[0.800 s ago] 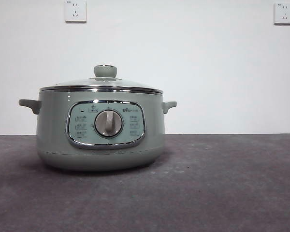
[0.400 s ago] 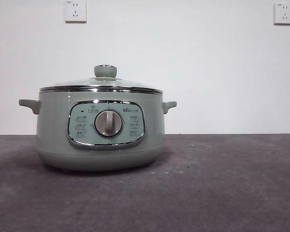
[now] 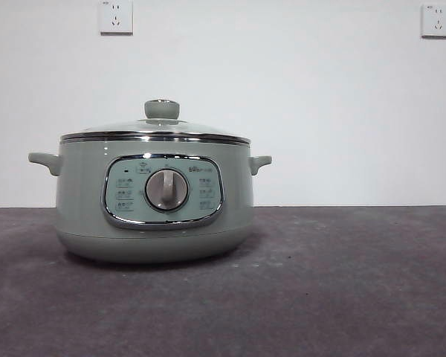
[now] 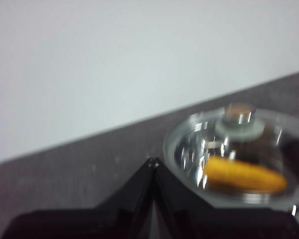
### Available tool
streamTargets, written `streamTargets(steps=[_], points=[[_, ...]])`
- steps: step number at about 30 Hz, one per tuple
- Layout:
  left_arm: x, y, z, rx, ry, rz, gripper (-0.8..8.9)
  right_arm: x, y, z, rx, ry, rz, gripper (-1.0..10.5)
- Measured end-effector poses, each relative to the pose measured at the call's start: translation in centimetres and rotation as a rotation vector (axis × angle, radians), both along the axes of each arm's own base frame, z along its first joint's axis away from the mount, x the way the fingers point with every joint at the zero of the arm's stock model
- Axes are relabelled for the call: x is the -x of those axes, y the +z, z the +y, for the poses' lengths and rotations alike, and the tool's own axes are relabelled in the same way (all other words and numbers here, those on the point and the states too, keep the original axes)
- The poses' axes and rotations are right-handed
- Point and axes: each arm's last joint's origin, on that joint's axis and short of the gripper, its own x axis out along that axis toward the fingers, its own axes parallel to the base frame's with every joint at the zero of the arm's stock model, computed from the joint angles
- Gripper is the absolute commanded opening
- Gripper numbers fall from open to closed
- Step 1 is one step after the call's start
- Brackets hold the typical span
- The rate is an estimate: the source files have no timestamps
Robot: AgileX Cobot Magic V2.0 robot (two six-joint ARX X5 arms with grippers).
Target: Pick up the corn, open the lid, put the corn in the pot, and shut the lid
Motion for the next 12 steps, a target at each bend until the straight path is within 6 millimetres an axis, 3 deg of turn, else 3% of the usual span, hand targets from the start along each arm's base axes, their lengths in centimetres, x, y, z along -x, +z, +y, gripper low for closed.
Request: streamTargets(steps=[6, 12], points=[[0.5, -6.7, 0.1, 0.010, 0.014, 0.061, -0.01, 0.0, 0.0, 0.0, 0.000, 0.000, 0.000, 0.0], [1.0, -9.6, 0.1, 0.038, 0.017, 0.065, -0.01, 0.0, 0.0, 0.0, 0.000, 0.000, 0.000, 0.0]])
